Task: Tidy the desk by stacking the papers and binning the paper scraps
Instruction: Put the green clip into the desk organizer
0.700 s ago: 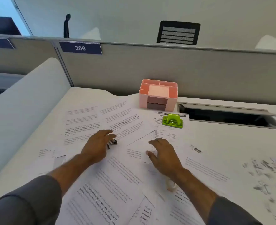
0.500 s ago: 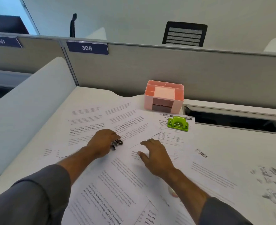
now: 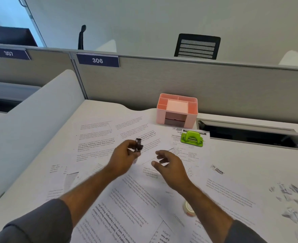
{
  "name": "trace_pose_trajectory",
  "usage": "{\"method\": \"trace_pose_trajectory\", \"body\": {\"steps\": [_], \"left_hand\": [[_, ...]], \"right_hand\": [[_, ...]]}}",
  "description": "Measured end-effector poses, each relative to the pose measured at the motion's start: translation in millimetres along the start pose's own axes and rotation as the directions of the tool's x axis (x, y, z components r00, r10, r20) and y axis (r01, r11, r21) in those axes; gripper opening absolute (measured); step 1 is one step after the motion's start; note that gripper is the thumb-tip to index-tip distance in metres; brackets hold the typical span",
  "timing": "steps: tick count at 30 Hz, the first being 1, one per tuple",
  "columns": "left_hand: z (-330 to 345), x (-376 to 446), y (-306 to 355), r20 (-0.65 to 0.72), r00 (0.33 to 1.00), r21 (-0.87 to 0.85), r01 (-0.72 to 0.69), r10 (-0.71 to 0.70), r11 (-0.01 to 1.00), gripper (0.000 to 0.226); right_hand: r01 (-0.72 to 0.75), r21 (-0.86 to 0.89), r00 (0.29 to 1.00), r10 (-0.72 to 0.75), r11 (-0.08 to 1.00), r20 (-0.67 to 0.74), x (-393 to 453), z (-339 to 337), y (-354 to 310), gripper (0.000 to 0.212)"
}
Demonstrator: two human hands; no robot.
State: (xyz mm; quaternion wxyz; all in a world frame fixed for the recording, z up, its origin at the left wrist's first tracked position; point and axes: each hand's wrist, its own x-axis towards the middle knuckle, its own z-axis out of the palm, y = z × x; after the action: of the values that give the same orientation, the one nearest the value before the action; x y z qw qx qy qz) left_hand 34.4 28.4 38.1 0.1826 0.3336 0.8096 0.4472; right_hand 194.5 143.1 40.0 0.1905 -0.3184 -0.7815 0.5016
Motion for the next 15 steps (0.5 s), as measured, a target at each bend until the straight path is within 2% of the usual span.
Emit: {"method": "trace_pose_trajectory", "body": {"steps": [3,6,9,12,15], "left_hand": [[16,-14,16,0.047,0.995,0.014,-0.091,0.090,0.996,0.032],[30,-22,29,0.077,0.988,-0.012,-0.132,0.132,0.991,0.034],[38,-23,40,0.101,0.982,-0.086,-0.151,0.160,0.985,0.032],[41,-19,47,0.101,0.976,-0.153,-0.174,0.191,0.973,0.026],[45,-13,51,0.099,0.980,-0.198,-0.150,0.172,0.969,0.032]], "right_hand": [[0.027,0.086,0.999,-0.029,0.996,0.025,2,-10,-12,0.049],[0.066,0.067,0.988,-0.075,0.996,0.136,5,-27,-21,0.062],[0.067,0.034,0.986,-0.071,0.997,0.148,8,-44,-22,0.055],[0.042,0.107,0.989,-0.056,0.993,0.134,10,-56,-24,0.043],[0.037,0.157,0.988,-0.060,0.987,0.143,14,-64,-26,0.041]]}}
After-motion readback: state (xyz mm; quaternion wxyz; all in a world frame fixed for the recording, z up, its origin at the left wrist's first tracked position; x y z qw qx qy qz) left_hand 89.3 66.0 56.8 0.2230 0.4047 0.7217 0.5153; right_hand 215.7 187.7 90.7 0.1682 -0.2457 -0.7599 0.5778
